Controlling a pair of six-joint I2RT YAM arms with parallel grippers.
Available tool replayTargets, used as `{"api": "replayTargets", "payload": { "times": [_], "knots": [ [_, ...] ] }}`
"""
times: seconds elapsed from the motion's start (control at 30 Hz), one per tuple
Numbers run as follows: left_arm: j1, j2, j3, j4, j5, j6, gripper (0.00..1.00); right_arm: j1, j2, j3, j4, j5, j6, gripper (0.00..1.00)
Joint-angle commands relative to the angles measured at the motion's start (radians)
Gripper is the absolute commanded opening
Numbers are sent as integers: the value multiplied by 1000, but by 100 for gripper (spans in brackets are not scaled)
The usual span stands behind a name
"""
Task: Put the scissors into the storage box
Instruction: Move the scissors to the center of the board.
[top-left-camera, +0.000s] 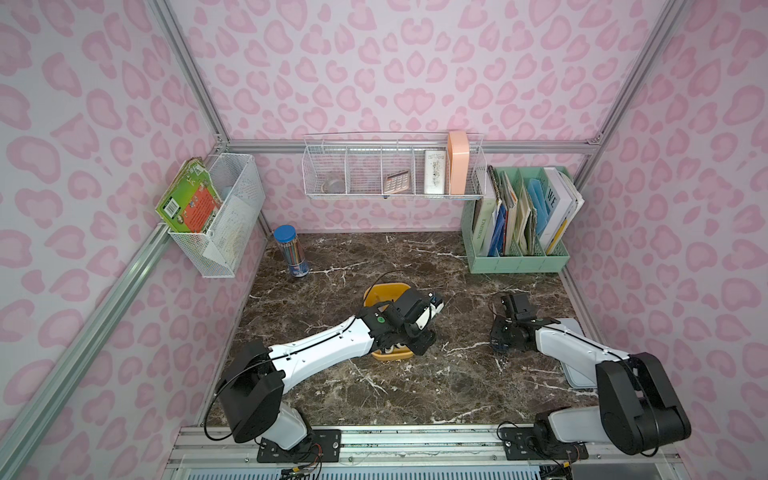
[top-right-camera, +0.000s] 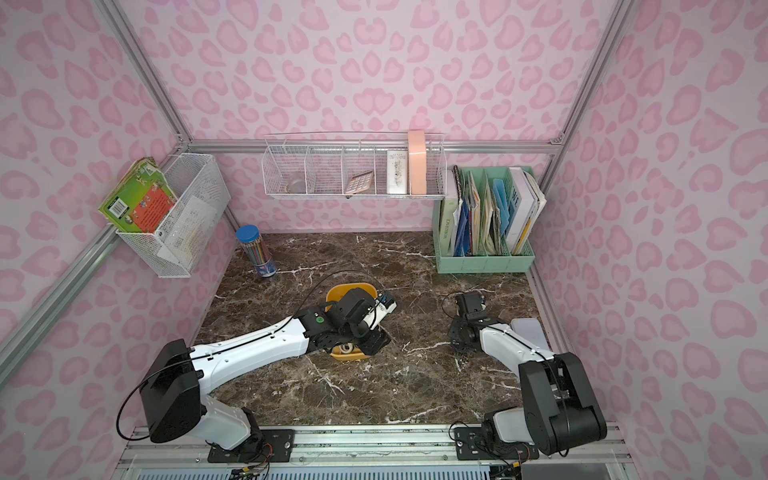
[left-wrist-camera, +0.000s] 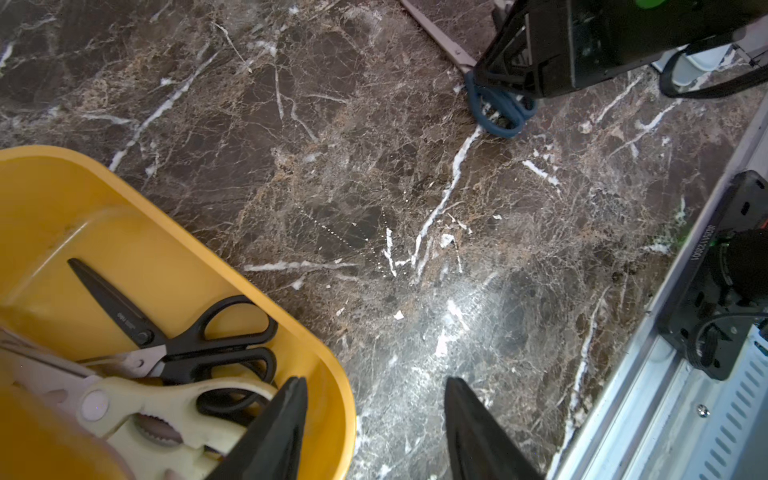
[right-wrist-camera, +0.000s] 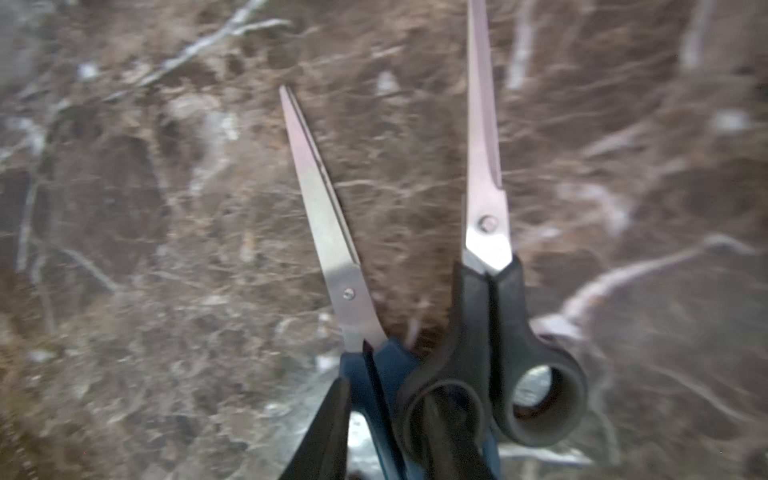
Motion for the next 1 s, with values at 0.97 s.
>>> {"api": "replayTargets", "payload": {
  "times": [0.97],
  "knots": [
    [35,-109,-82,-23,-192,-52,59,99,165,264,-181,-146,-95,30]
  ]
}}
